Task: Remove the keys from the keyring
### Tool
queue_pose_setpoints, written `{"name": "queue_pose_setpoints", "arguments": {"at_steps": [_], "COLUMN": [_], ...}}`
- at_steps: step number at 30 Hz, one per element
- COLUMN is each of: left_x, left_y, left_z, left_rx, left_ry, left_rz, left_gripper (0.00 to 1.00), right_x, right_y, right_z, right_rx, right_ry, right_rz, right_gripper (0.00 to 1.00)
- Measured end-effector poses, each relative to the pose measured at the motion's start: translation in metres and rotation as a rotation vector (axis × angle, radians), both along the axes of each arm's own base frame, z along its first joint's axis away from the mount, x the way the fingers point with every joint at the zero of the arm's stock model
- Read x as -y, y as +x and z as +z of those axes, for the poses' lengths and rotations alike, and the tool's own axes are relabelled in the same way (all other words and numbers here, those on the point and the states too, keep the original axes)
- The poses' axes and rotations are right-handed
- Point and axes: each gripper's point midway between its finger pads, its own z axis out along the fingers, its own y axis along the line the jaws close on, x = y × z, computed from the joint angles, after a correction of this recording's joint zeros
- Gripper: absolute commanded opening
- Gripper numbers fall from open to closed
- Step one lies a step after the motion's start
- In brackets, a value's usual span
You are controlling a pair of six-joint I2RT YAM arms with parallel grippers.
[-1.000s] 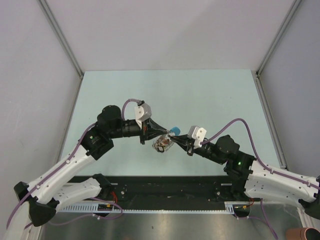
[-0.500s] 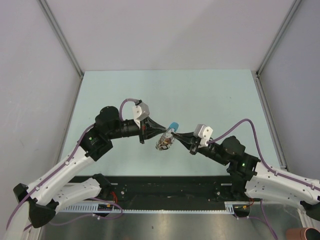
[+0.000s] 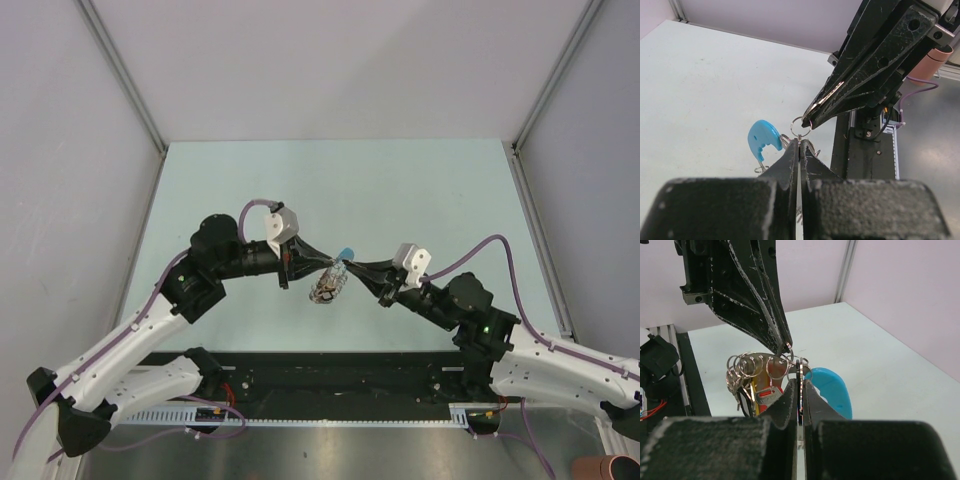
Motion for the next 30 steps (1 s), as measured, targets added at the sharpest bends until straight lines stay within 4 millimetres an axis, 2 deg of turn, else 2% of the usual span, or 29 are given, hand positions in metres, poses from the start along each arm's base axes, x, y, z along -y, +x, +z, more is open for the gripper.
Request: {"name": "queue_pose_setpoints", "arguments": {"at_steps": [11,13,18,21,25,30], "left_x": [-0.004,-0.003,-0.003,-0.002,0.000,0.001], "left_y": [-0.003,-0.003,-0.003,-0.005,-0.009,-0.018], "left_z": [0.009,0.010,0.014,0.016,0.020,0.023], "left_rx": [0.022,0.020,0.025,0.024,0.030,0.036], "left_ry": [-0.035,-0.044,-0.073,-0.087,-0.111,-0.128], "left_rz": [0.004,0.005,0.003,-0.004,-0.032,-0.085], "left_gripper": [0.01,0.00,0.00,0.01,0.00,0.00], "right_x": [-0.008,-0.009,-0.010,-0.004,0.008,0.015], "right_y": [0.004,0.004,-0.001,-0.006,-0.019,-0.025], "right_z": [-0.012,-0.012,-0.010,0.000,0.023,0.040], "right_rx": [-0.047,-0.052,-0.053,-0.036,0.009,0.048], "right_ry": [-0.015,-0.011,-0.004,0.021,0.086,0.137], "right_rz": [-0.003,0.001,0.026,0.036,0.071,0.091], "right_gripper": [0.01,0.14,0.33,0.37,0.38,0.30]}}
